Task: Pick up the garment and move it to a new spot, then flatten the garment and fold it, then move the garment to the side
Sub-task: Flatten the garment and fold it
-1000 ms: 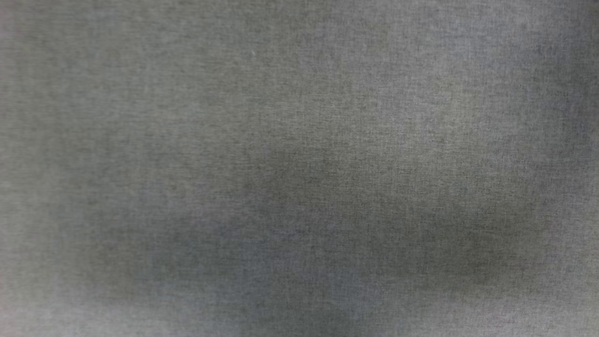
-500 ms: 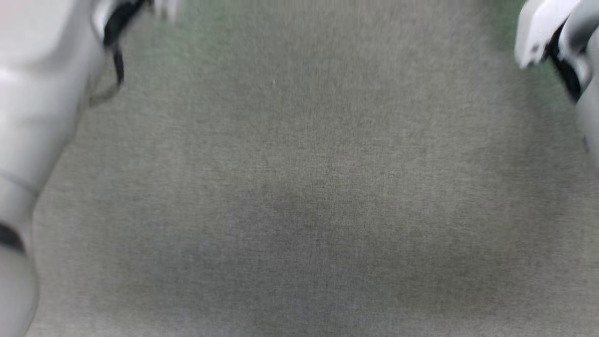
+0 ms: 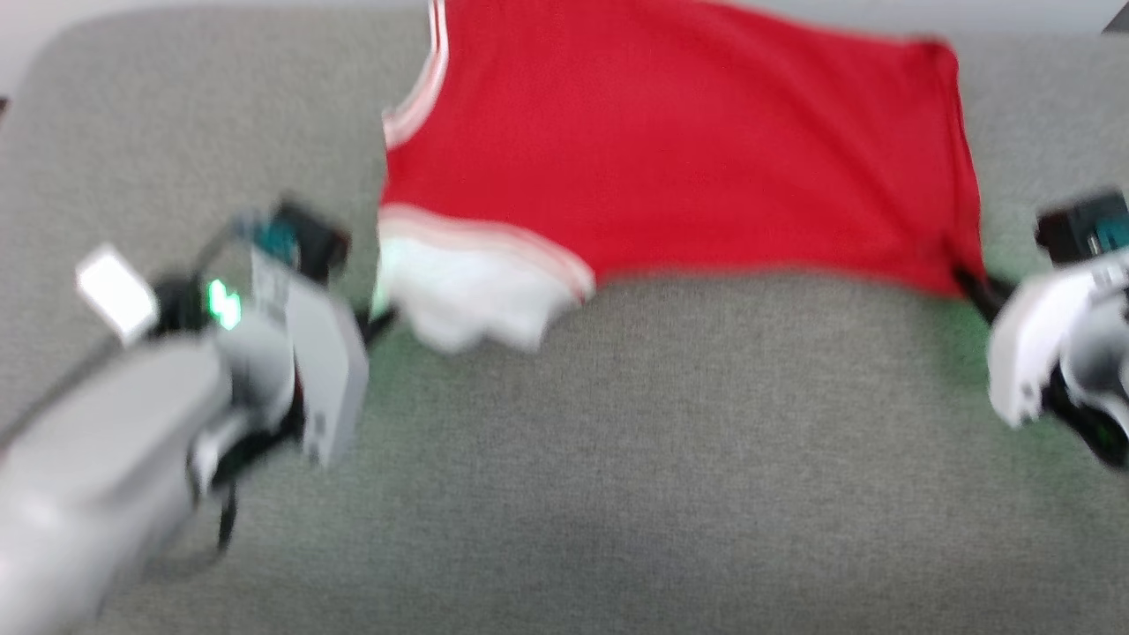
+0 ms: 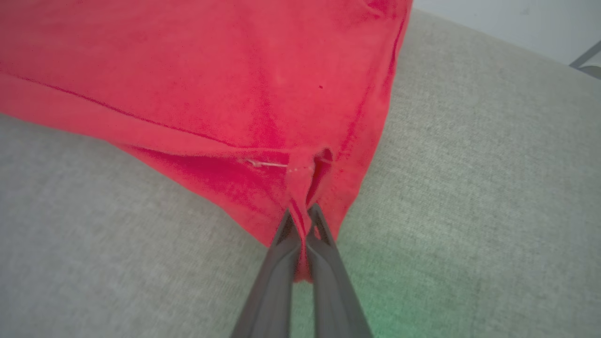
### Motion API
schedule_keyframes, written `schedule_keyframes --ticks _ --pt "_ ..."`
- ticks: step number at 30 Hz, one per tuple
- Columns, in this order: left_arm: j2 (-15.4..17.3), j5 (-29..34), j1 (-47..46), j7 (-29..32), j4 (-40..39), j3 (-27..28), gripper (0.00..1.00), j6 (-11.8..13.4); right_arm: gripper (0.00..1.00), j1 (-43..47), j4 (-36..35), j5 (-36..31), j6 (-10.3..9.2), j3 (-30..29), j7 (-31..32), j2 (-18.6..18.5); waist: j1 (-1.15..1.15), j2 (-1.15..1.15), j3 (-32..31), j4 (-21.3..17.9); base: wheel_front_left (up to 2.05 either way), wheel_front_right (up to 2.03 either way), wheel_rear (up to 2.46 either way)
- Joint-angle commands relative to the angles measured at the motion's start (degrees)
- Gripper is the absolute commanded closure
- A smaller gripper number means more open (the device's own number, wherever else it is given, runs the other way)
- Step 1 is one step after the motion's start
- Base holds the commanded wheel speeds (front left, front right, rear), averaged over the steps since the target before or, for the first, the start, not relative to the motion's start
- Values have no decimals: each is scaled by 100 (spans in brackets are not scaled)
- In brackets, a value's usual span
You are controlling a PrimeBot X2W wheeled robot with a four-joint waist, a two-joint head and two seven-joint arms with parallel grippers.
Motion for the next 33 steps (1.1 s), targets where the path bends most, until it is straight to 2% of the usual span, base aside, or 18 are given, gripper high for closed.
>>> schedule_keyframes --ticks 1,7,10,16,23,29,33 --pt "122 -30 168 -3 -150 -3 100 116 100 168 -78 96 -11 -3 39 -77 0 0 -378 -8 0 0 0" --pt "990 -502 1531 80 -2090 -104 100 1189 100 1386 -1139 794 -11 7 452 -726 0 0 -560 42 0 0 0" --pt "1282 -747 2093 38 -2842 -139 100 1679 100 1912 -1531 996 -11 -122 568 -960 0 0 -600 67 0 0 0" --pt "1576 -1117 2871 -18 -3707 -188 100 2283 100 2852 -2226 1299 -11 -298 1026 -1201 0 0 -655 98 0 0 0" --pt "1820 -1185 3193 -36 -4097 -208 100 2624 100 3777 -2943 1468 -11 -660 1617 -1401 0 0 -641 104 0 0 0" --pt "1960 -1289 3261 -21 -4272 -175 100 2741 100 4233 -3388 1342 -11 -1102 1944 -1301 0 0 -663 49 0 0 0" --pt "2170 -1248 3049 -7 -4441 -20 100 2861 100 4324 -3732 1248 -10 -1527 2053 -1220 0 0 -700 13 0 0 0"
